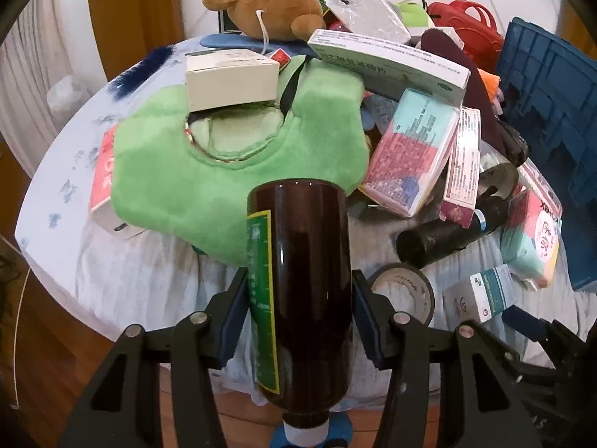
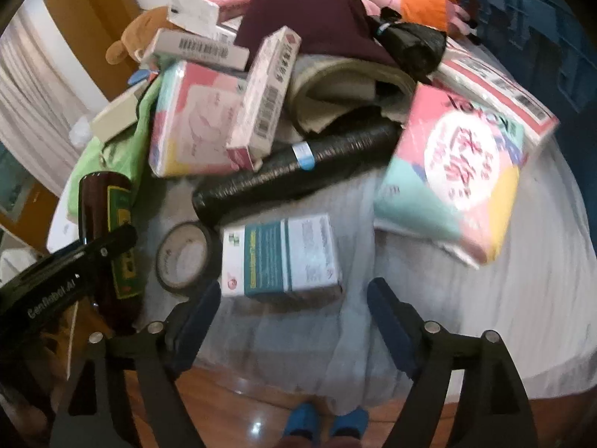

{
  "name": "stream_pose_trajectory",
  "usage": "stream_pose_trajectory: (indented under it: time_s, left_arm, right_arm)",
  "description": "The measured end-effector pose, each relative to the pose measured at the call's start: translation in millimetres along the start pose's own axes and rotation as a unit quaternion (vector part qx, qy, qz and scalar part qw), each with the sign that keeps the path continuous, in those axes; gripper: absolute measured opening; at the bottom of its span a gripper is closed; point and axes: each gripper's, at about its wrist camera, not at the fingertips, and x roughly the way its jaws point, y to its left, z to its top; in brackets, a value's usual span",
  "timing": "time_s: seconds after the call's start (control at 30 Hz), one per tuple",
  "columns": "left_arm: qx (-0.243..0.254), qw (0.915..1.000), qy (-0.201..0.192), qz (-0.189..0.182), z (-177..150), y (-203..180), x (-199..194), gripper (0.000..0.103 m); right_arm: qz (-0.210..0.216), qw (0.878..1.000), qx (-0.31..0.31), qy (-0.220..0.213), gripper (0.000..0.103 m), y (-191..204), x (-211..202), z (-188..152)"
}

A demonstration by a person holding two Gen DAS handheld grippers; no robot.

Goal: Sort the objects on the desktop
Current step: 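Lift the bottle and tablet box and carry both over the blue crate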

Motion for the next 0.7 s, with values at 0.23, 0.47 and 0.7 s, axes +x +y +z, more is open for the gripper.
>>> stream_pose_trajectory:
  time_s: [0.23,0.47,0.7]
  left_arm:
    - [0.004,1.0000,-0.003,-0.008,-4,0,0,0.052]
    - [0.005,0.9996,-0.025,-0.016,3,0,-26,0.051]
    - [0.004,0.9978,-0.064,-0.016,26,0,-59,0.051]
  right_arm:
    - [-0.022,0.999,-0.017,-0.021,0.066,17,2,-1]
    - [-0.037,0.997,-0.044,-0.048,0.059,40,-15,10]
    - [-0.032,0.993,-0.060,-0.094,0.058,60,-51,37]
